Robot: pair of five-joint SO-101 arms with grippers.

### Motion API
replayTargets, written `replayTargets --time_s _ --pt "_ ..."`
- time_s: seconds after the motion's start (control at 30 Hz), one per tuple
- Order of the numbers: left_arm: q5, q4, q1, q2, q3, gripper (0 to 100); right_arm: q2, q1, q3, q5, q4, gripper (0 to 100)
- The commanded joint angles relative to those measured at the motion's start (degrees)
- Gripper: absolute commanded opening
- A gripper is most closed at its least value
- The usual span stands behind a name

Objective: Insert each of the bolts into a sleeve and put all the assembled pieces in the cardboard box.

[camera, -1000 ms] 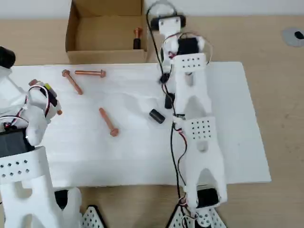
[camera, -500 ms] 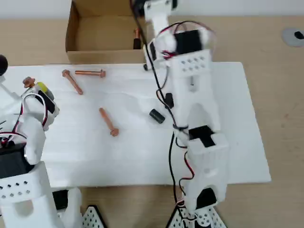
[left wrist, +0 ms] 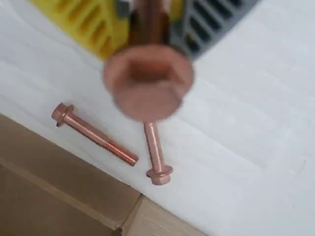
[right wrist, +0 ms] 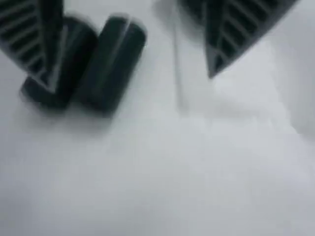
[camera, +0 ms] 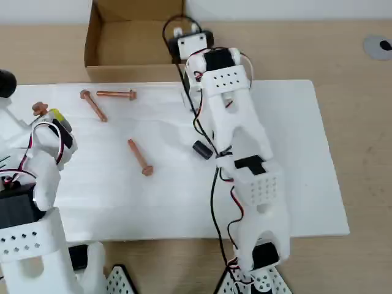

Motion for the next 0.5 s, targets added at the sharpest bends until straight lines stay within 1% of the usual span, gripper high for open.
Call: replayTargets --time_s 0.0,0.03,0.1,0.3,0.4,0.47 --pt "0.2 -0.5 0.2 -1.1 -0.3 1 2.1 -0.2 -4.4 -2.6 -2.9 24.6" --pt "0.3 -0.5 0.4 -1.1 -0.3 1 3.4 -0.3 -6.4 -4.3 -5.3 24.6" --pt "1.8 -0.5 0.4 -1.1 -0.3 1 6.2 -1.4 -11.1 -9.9 -8.6 24.6" --pt "2.5 -0.4 0.0 -1.1 0.0 1 15.8 -5.4 -25.6 -26.5 -12.6 24.6" --pt "2.5 -0.5 0.0 -1.2 1.1 1 20.7 -5.8 -33.0 -31.6 -16.7 24.6" --pt "2.5 -0.5 0.0 -1.2 2.1 1 23.7 -5.8 -37.3 -32.8 -18.7 24.6"
